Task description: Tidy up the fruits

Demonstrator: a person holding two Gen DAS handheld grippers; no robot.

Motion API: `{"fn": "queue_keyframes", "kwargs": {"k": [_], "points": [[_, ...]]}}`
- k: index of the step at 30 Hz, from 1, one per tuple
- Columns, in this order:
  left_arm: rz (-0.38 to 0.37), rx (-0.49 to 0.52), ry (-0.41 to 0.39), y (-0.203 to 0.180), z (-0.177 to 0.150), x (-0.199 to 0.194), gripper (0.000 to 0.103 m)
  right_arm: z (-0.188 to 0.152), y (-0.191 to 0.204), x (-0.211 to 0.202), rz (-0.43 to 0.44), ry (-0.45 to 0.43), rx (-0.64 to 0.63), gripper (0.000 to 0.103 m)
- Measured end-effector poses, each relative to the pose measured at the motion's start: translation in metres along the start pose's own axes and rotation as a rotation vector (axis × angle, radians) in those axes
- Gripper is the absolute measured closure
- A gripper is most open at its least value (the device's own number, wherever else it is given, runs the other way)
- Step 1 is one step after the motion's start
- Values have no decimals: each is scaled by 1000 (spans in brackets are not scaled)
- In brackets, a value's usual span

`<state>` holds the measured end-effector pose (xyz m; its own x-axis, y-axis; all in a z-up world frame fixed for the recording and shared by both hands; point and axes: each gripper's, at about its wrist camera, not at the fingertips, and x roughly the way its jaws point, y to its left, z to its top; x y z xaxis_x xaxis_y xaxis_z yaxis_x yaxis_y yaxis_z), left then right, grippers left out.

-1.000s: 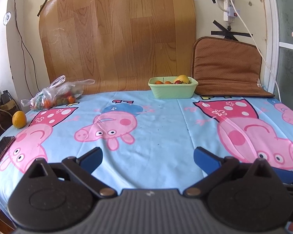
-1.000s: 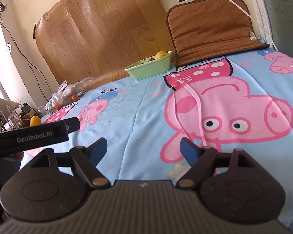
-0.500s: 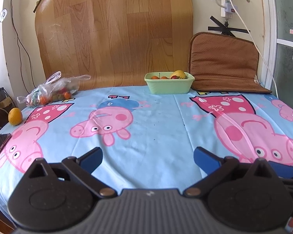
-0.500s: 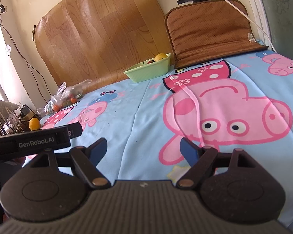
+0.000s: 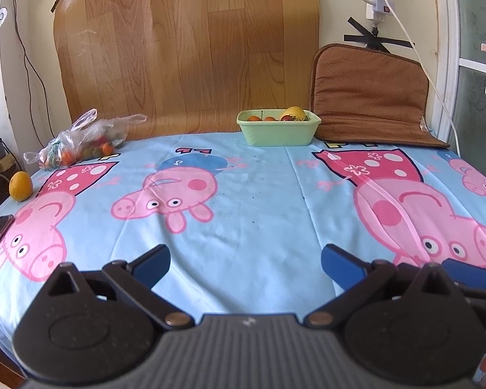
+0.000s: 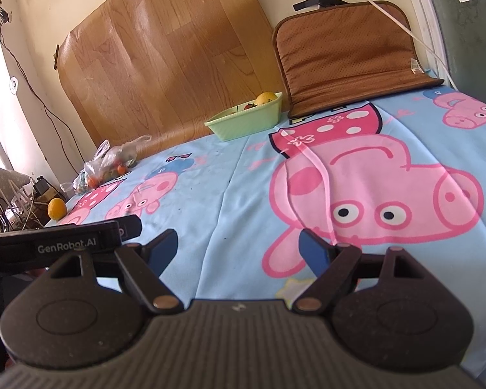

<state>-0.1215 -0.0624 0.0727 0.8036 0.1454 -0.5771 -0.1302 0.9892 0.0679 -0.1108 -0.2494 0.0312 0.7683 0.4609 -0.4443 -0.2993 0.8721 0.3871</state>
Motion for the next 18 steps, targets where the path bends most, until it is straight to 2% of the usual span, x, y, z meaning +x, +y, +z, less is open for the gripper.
{"fn": "queue_keyframes", "kwargs": {"k": [18], "points": [[-27, -19, 49, 3, -1, 5, 0, 0, 0, 0, -3, -4, 4, 19]]}}
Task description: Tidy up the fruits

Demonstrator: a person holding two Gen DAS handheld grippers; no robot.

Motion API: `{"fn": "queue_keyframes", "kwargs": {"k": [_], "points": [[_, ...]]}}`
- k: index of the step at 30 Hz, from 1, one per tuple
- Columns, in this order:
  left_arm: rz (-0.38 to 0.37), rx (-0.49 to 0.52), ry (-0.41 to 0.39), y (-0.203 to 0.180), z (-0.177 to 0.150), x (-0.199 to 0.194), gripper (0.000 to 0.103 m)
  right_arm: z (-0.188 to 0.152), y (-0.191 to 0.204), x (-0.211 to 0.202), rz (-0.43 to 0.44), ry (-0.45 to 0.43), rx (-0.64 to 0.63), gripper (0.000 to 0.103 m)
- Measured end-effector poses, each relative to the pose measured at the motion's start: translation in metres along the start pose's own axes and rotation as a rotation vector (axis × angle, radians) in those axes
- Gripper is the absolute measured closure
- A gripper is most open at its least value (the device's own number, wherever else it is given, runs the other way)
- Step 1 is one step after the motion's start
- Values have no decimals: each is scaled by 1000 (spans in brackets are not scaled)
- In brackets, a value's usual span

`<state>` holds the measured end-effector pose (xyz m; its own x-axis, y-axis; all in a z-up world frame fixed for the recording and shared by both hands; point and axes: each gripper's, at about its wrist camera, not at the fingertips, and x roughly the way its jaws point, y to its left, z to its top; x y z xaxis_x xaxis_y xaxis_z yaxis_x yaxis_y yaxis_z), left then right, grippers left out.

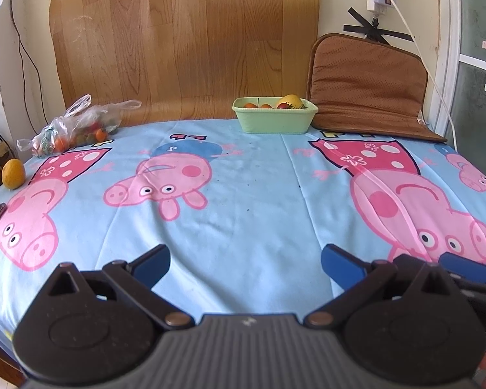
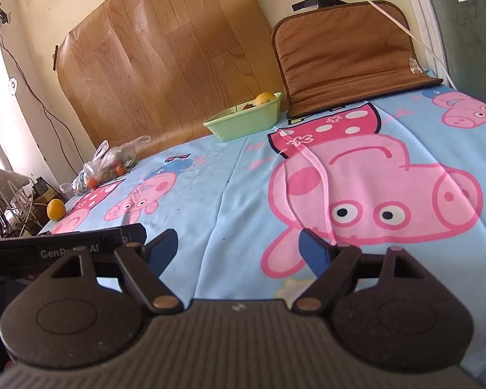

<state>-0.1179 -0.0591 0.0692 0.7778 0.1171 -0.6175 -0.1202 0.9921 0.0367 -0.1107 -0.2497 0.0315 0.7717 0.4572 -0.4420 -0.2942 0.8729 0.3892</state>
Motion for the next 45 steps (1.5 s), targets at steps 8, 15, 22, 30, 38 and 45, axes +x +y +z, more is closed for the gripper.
{"fn": "queue_keyframes", "kwargs": {"k": [8, 15, 22, 30, 38, 45], "points": [[6, 2, 16, -1, -1, 3, 0, 0, -1, 0, -1, 3, 2, 19], [9, -3, 25, 1, -2, 5, 0, -1, -1, 1, -2, 5, 1, 19], [14, -2, 31, 0, -4, 7, 0, -3, -1, 2, -4, 8, 2, 19], [18, 1, 30, 0, -5, 7, 0, -3, -1, 2, -4, 8, 1, 19], [18, 2, 25, 0, -5, 8, 0, -3, -1, 2, -4, 9, 2, 19], [-10, 17, -6, -2, -6, 4, 0, -2, -1, 2, -1, 8, 2, 19]]}}
